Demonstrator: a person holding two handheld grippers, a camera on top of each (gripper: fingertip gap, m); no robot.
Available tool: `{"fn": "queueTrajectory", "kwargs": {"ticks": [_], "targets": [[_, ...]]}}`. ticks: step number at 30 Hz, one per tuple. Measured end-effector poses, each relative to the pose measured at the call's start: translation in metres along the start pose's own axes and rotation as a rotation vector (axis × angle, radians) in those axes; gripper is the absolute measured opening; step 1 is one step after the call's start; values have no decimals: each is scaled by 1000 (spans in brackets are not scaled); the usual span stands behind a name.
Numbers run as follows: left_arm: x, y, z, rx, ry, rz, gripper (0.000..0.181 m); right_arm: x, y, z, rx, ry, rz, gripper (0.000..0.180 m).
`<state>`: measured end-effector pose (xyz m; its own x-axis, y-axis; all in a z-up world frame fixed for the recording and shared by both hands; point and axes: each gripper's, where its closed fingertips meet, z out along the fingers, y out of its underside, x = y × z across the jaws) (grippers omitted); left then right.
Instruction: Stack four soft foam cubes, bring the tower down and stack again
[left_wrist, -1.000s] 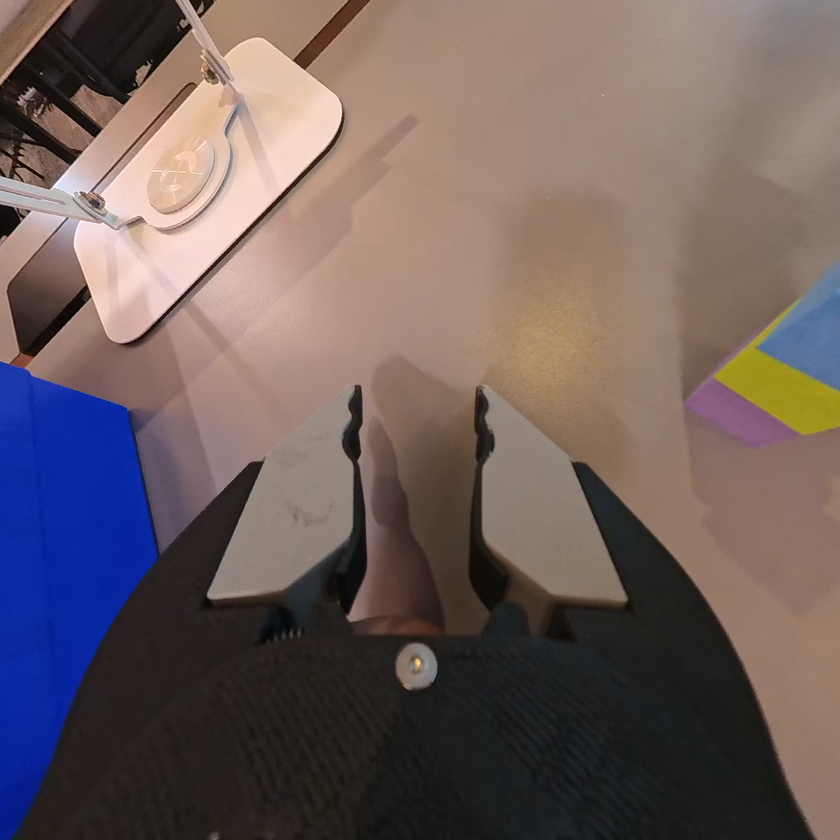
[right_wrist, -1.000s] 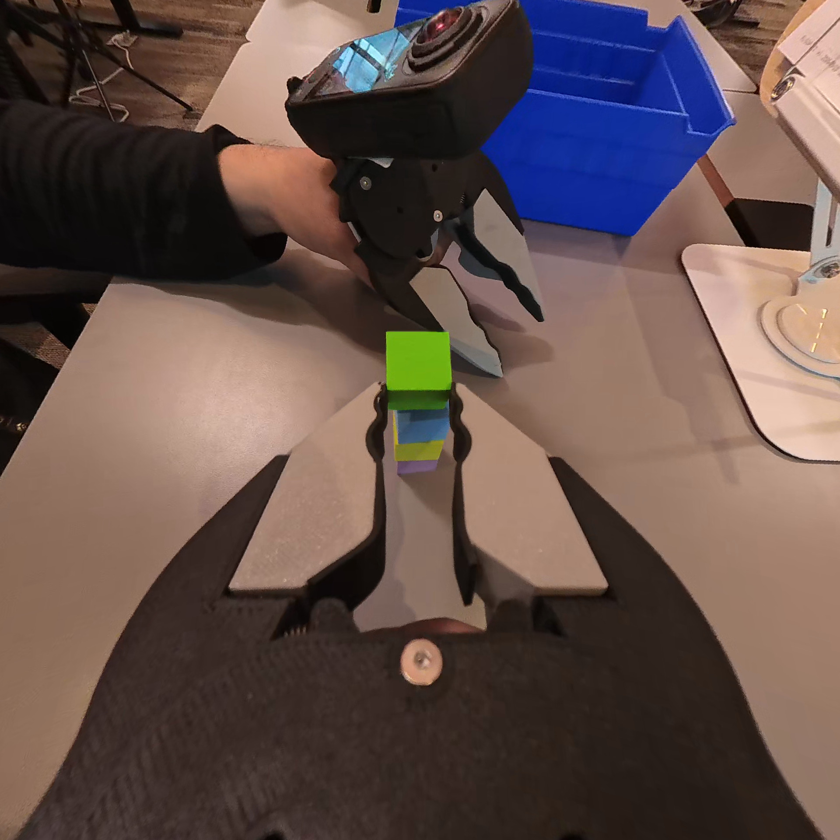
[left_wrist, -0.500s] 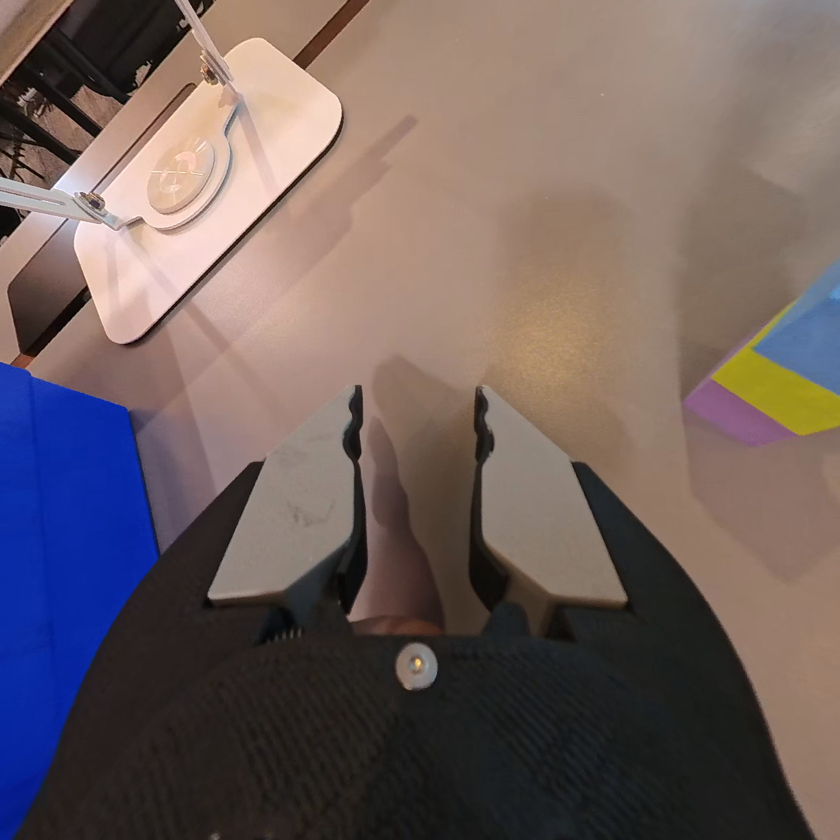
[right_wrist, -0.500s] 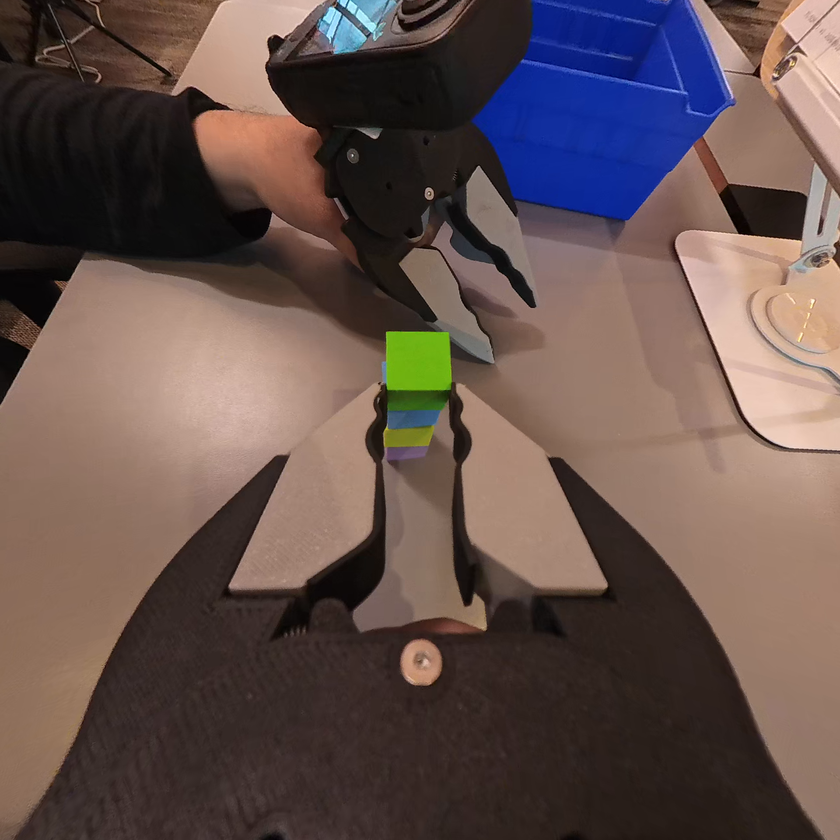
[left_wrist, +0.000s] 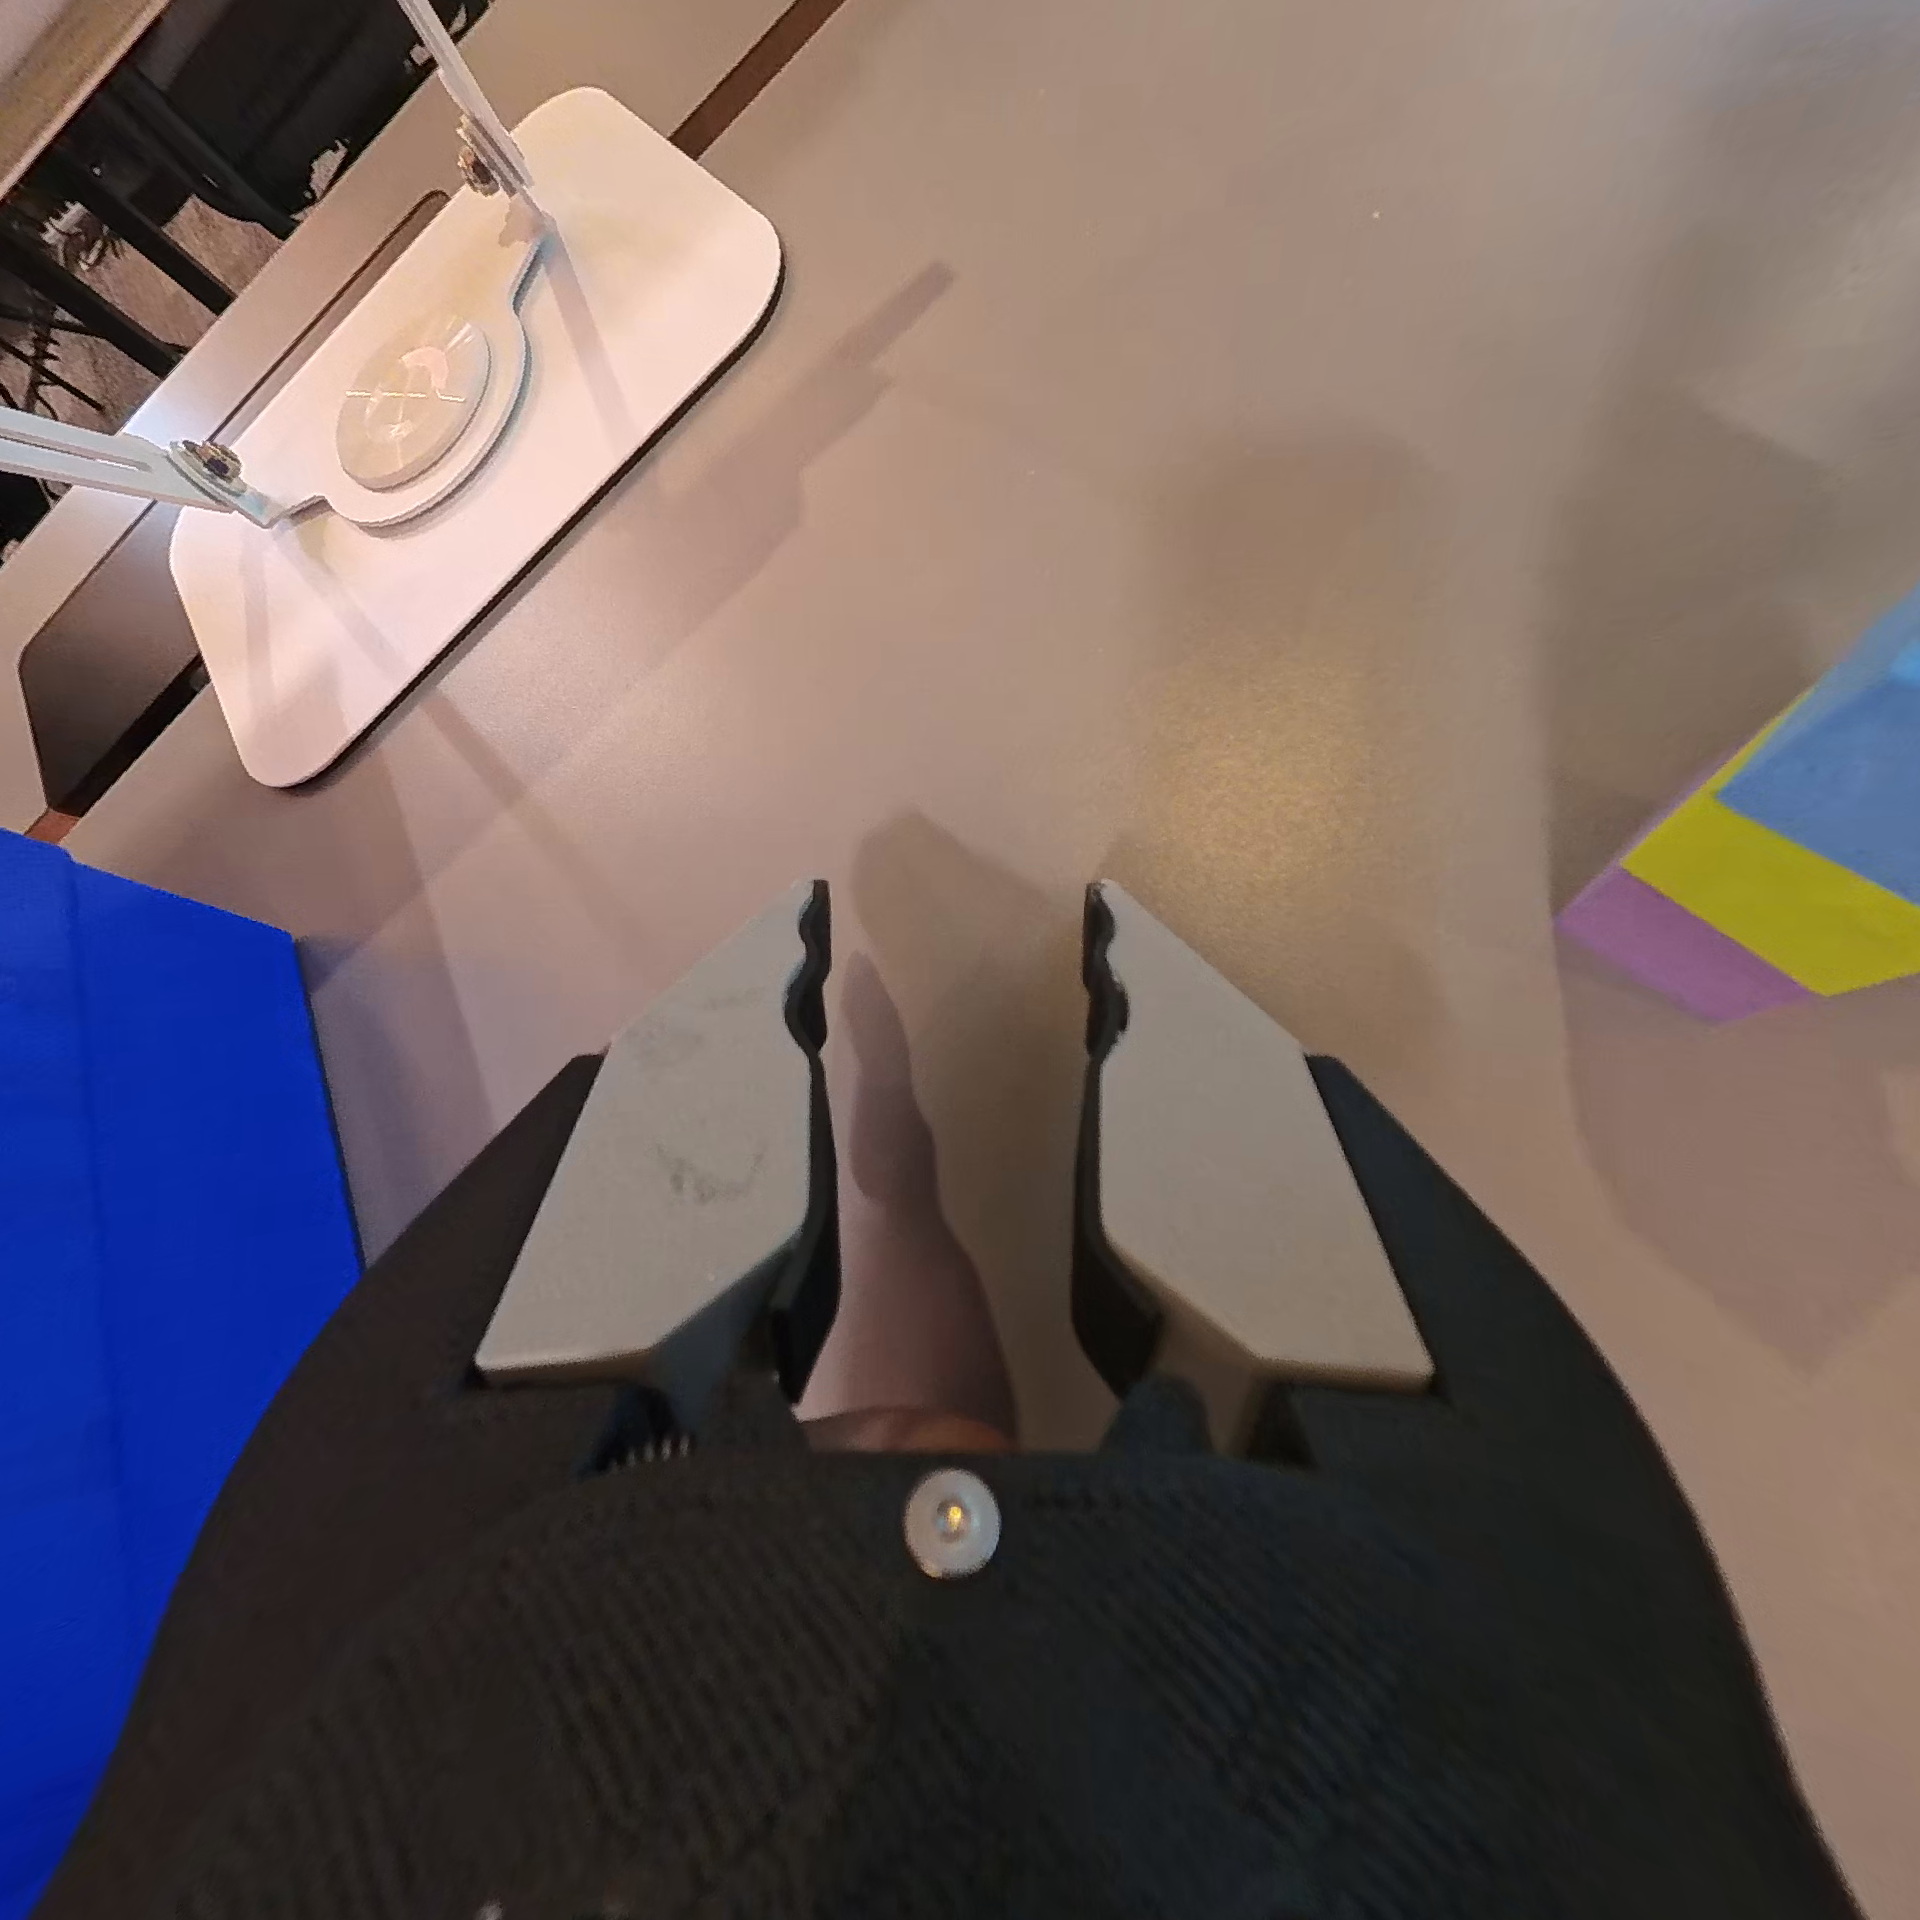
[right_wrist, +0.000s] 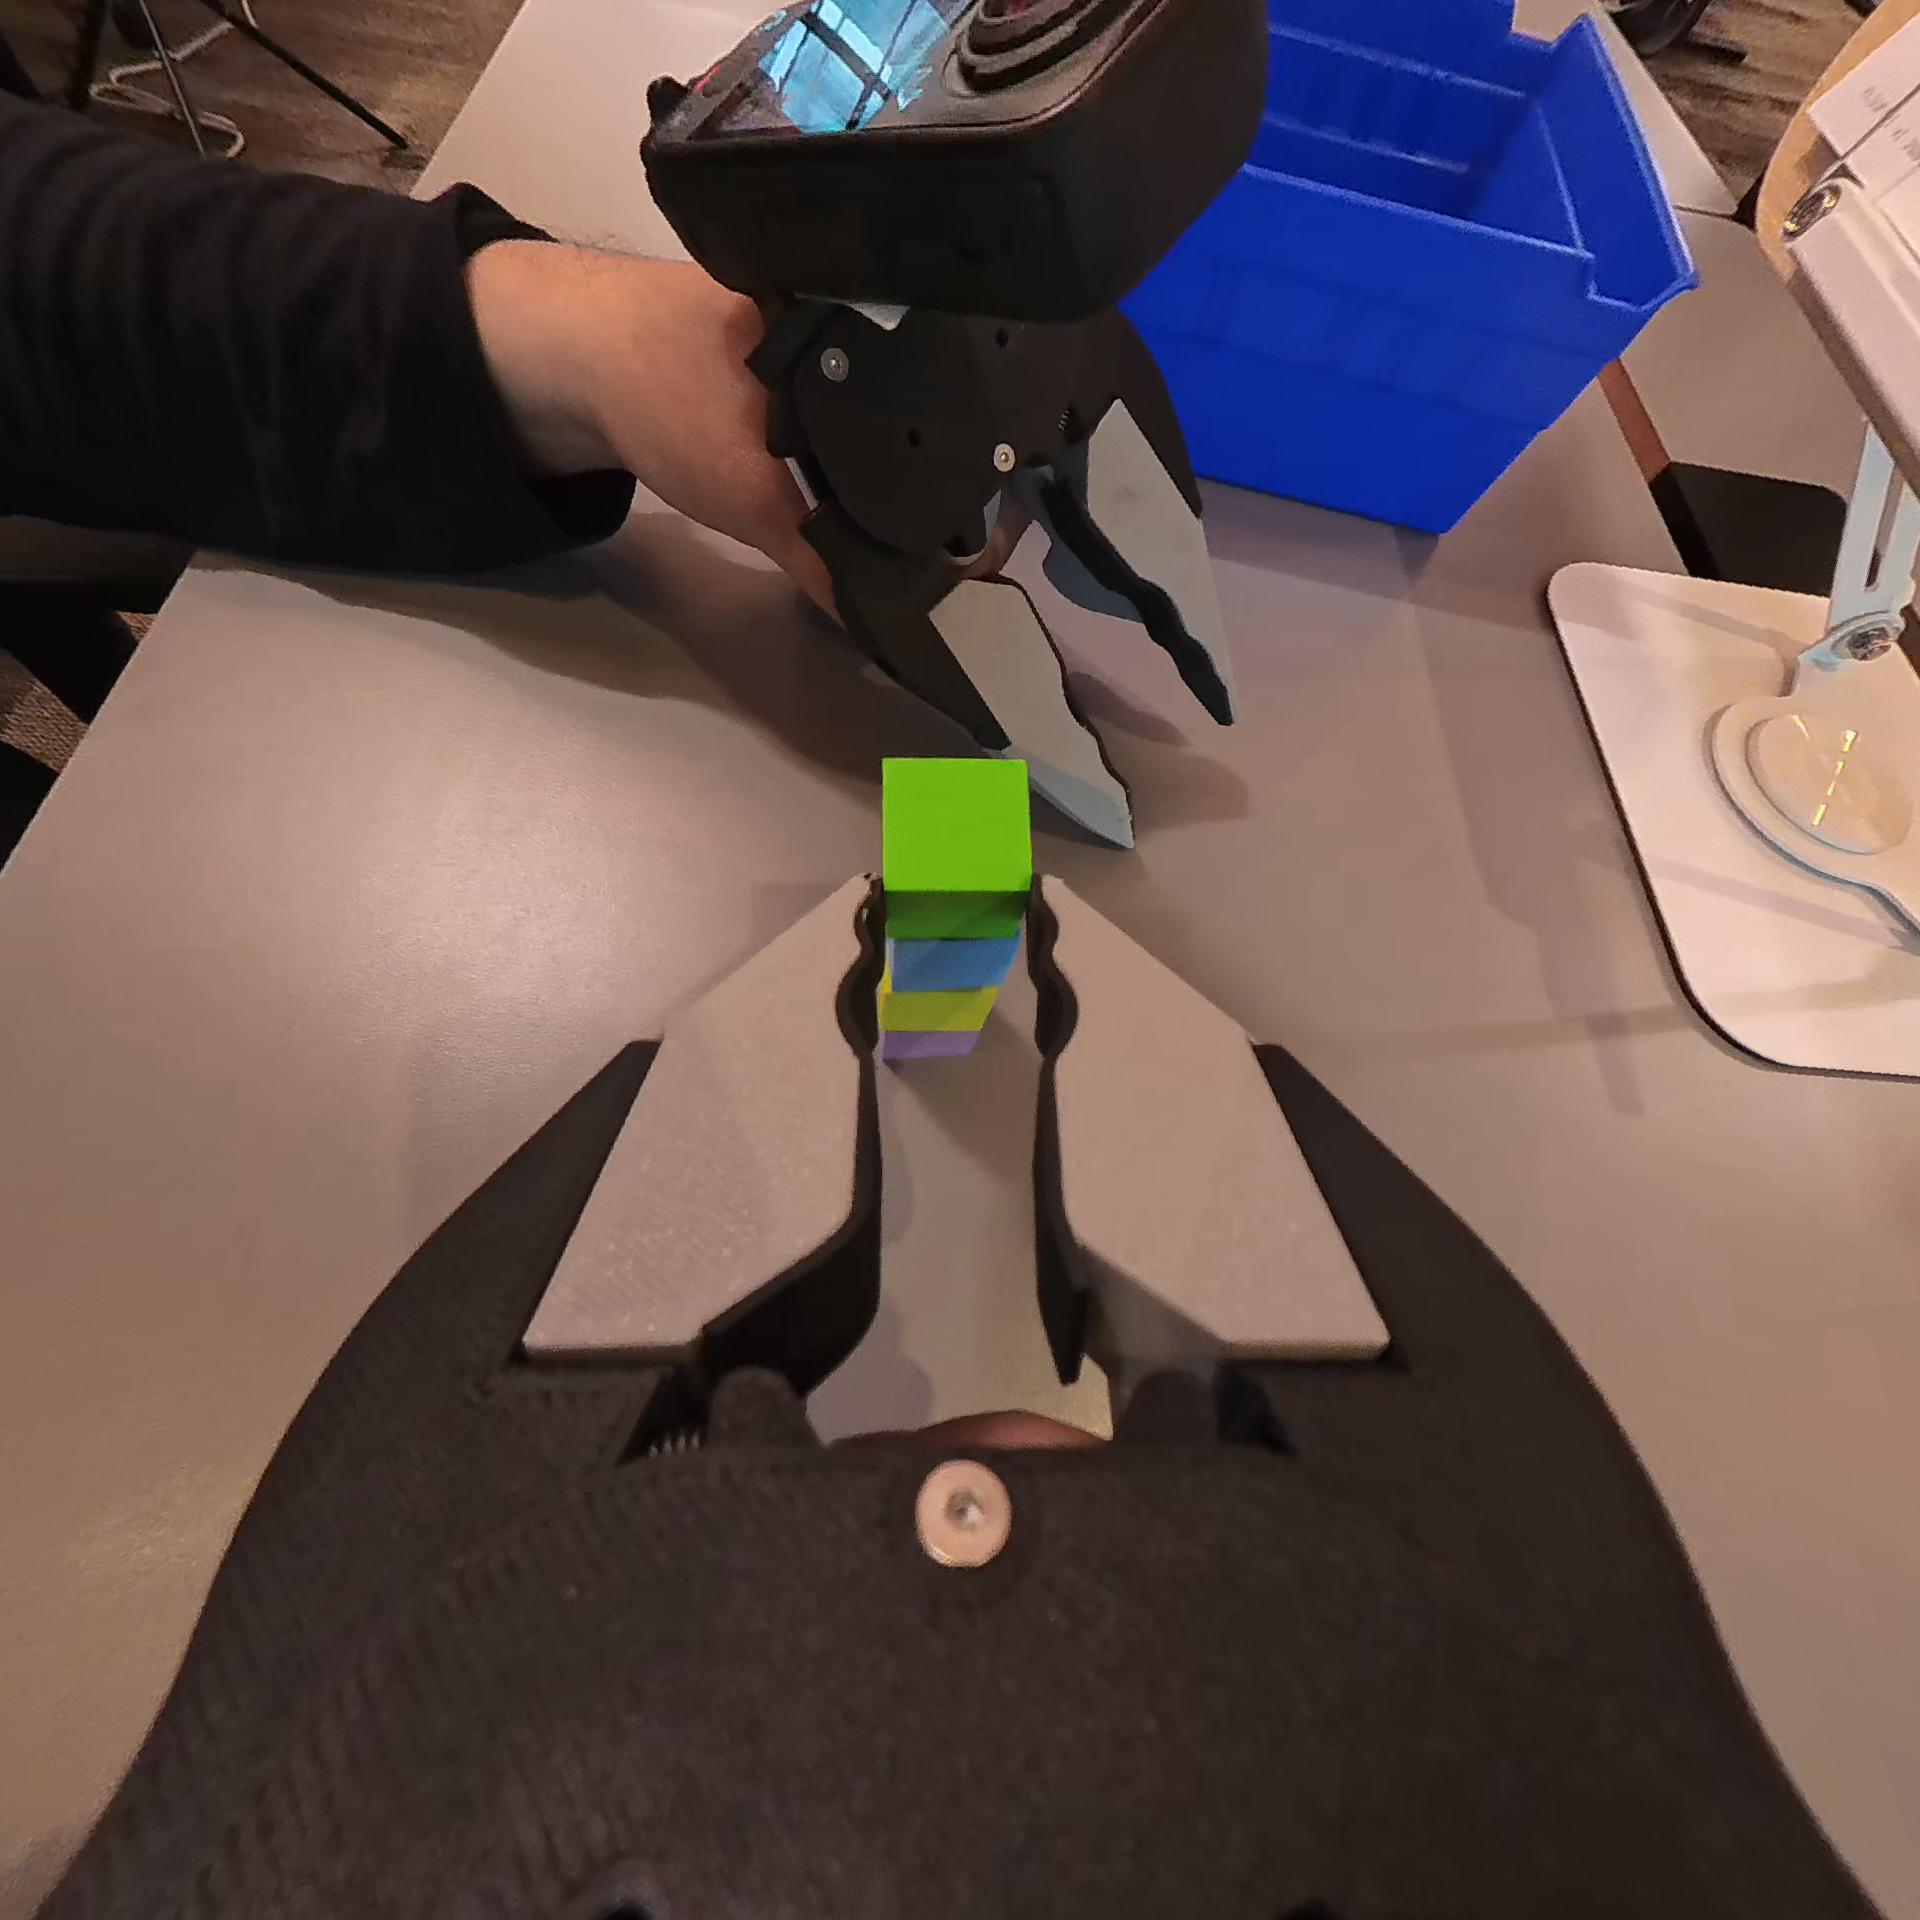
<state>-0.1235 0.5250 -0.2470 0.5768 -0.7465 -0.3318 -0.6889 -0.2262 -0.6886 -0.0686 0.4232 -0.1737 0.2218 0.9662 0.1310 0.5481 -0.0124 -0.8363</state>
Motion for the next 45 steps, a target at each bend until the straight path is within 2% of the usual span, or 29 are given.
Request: {"fn": "queueTrajectory", "kwargs": {"ticks": [32,37,45], "targets": [[1,0,0,3,1,5,45,0,0,1,-6,-11,-28,25],[1,0,0,3,2,3,45,0,8,8,-67,-3,-20,32],[1,-1,0,1,-4,12,45,5,1,1,-7,25,24,49]]}}
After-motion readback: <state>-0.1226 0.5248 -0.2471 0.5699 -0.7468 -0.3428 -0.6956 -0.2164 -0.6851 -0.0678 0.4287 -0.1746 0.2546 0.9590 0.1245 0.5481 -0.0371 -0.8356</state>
